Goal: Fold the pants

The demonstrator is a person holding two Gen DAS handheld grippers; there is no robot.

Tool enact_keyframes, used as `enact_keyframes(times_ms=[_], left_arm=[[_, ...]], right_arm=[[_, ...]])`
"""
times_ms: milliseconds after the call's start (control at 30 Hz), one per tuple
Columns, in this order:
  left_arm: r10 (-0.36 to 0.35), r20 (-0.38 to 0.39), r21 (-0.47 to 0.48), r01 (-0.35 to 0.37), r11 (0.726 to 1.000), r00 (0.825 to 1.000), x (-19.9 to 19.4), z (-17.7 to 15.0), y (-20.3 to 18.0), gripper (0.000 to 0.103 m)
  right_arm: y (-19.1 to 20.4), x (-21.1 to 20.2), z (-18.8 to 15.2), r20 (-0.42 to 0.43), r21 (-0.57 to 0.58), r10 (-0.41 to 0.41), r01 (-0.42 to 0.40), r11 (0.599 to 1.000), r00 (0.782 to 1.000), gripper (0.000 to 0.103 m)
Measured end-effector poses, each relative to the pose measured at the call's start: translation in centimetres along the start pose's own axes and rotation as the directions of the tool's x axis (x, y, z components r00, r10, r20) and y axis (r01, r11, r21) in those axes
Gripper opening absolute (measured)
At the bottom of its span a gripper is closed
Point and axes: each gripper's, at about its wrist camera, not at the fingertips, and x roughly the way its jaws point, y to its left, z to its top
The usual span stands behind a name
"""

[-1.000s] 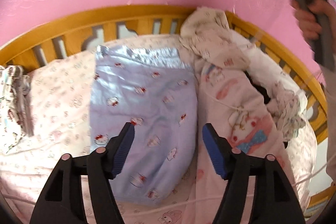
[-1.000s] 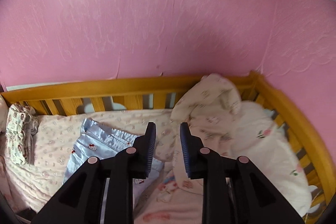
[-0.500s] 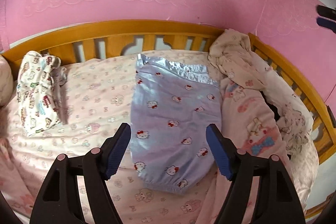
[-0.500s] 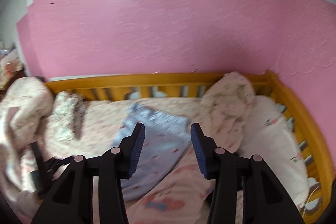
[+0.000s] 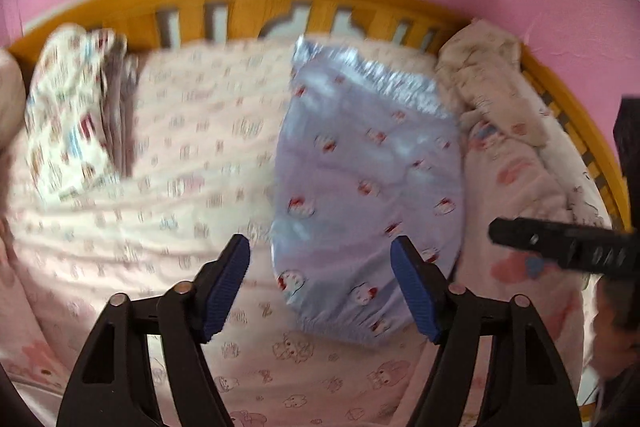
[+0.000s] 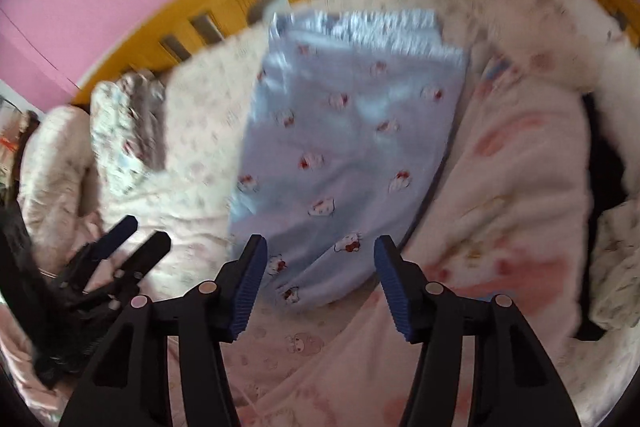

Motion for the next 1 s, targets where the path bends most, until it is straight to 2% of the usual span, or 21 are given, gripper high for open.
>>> enact_keyframes(times_ms=[67,100,167,267,367,467,533,600,633,667,700,867,1000], left_arm=[[-0.002,-0.037,-0.036,0.001,0.999,0.999,1.6,0.0,1.2,0.053],[0.001,-0.05,-0.048,-0.003,0.999,0.999,2.3,0.0,1.8,0.051],[0.003,-0.078,-0.058,-0.008,0.998,0.997,3.7,-0.1,2.5,0.05],[-0.033,-0.139,-0.081,0.021,0.996,0.99,5.9,-0.8,3.3,0.05],[-0.068,-0.202,-0.103,0.048,0.994,0.977,7.9,-1.9,3.5,0.05],[-0.071,-0.236,-0.106,0.047,0.993,0.969,9.4,-2.7,3.4,0.05],[-0.073,-0.244,-0.122,0.044,0.992,0.967,10.2,-2.9,3.6,0.044],[-0.105,-0.248,-0.155,0.067,0.986,0.963,10.8,-3.0,4.0,0.032],[-0.12,-0.249,-0.166,0.08,0.983,0.961,11.1,-3.1,4.1,0.02],[-0.134,-0.252,-0.169,0.093,0.981,0.958,11.3,-3.2,4.0,0.004],[-0.132,-0.249,-0.161,0.093,0.983,0.959,11.3,-3.2,3.8,0.001],[-0.116,-0.154,-0.125,0.098,0.987,0.981,9.0,-1.7,2.9,0.0],[-0.13,-0.102,-0.151,0.114,0.982,0.986,7.1,0.3,2.9,0.0]], right_arm=[[-0.2,2.2,0.0,-0.049,0.004,0.001,-0.001,1.0,0.999,0.058],[-0.2,3.2,-0.2,-0.073,0.015,0.026,-0.025,1.0,0.997,0.058],[-0.4,5.0,-0.8,-0.115,0.039,0.035,-0.03,0.999,0.993,0.058],[-0.2,7.1,-2.0,-0.157,0.055,0.023,-0.015,0.998,0.987,0.058],[0.0,8.3,-2.8,-0.17,0.07,0.001,0.011,0.997,0.985,0.058],[0.4,9.5,-2.9,-0.183,0.068,-0.032,0.046,0.997,0.983,0.058],[0.4,10.2,-2.9,-0.188,0.075,-0.042,0.057,0.996,0.981,0.058],[0.3,10.8,-2.8,-0.198,0.078,-0.037,0.054,0.996,0.979,0.058],[0.2,10.9,-2.7,-0.202,0.081,-0.033,0.05,0.995,0.979,0.058],[0.1,10.9,-2.7,-0.201,0.088,-0.029,0.048,0.995,0.979,0.058],[0.1,10.8,-2.7,-0.195,0.09,-0.028,0.046,0.995,0.98,0.058],[0.2,10.4,-2.8,-0.194,0.097,-0.017,0.037,0.995,0.981,0.058],[0.6,9.5,-3.2,-0.186,0.093,0.014,0.004,0.996,0.983,0.058]])
